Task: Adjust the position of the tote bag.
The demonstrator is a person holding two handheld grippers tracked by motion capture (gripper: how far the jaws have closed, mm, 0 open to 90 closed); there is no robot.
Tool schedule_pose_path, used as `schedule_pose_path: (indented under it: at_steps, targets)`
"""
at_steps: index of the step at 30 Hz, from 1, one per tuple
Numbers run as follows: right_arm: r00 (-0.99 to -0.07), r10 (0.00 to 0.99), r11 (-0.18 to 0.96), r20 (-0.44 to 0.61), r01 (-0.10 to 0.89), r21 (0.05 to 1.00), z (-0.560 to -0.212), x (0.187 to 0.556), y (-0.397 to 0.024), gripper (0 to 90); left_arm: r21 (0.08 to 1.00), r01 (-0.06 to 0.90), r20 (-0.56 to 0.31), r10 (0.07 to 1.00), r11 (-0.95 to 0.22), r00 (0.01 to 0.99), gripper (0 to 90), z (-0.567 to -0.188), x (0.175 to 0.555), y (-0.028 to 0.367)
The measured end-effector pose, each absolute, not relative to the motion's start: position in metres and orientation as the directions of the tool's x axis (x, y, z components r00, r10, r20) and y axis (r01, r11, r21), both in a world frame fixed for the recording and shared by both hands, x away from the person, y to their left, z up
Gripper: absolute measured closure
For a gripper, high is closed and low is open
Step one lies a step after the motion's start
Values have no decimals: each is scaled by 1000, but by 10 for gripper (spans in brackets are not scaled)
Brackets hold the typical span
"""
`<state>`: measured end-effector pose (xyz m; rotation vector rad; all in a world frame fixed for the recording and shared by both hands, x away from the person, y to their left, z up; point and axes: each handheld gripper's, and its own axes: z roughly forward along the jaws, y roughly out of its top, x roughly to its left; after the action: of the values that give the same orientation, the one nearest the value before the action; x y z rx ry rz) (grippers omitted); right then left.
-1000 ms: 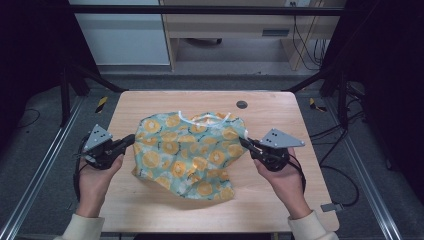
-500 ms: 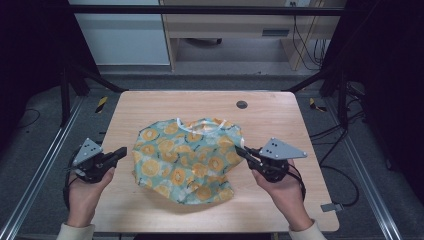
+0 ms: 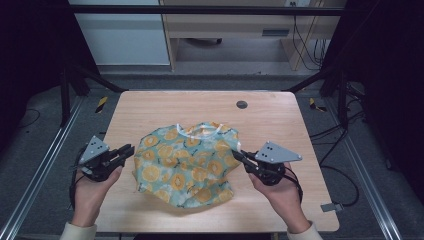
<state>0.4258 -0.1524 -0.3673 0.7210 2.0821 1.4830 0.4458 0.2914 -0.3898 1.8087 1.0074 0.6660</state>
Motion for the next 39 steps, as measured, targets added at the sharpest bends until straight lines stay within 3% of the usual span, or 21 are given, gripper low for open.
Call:
schedule_pose_path:
  at_steps: [4,6,7,12,19,22,25,26,28,31,34,39]
  targets:
    - [-753,653,280,-83,138,950,-368,424,-149,886,892,385,-10,841,-237,540,437,-398,449,288]
    - [-756,649,285,-87,136,949,-368,424,-147,886,882,415,-49,832,-222,552,353,-402,452,289]
    - [-756,649,287,-87,137,948,-369,424,-147,886,867,449,-76,833,-216,548,248,-406,454,290]
    - [-752,654,281,-81,142,949,-369,426,-149,886,822,518,-122,815,-237,567,168,-422,459,289]
    - [-755,651,279,-79,141,950,-370,425,-149,886,798,533,-140,774,-281,617,156,-434,450,291]
    - [-756,650,278,-73,147,949,-372,427,-148,886,784,542,-140,763,-304,631,221,-439,448,289]
    - [-759,647,279,-71,149,949,-373,427,-145,886,775,550,-132,773,-310,621,382,-443,450,289]
    - [-763,643,281,-69,151,948,-375,428,-144,886,773,553,-127,778,-310,615,549,-443,450,289]
    - [-764,642,282,-68,152,947,-376,428,-143,886,772,562,-151,774,-297,615,599,-445,450,290]
    - [-766,641,277,-54,166,947,-380,429,-145,887,769,560,-146,769,-308,622,840,-446,451,291]
    - [-767,640,279,-52,169,945,-382,428,-148,887,774,552,-143,763,-311,630,900,-446,450,291]
    - [-768,639,285,-42,186,940,-390,423,-156,887,775,528,-97,761,-346,642,900,-440,440,287]
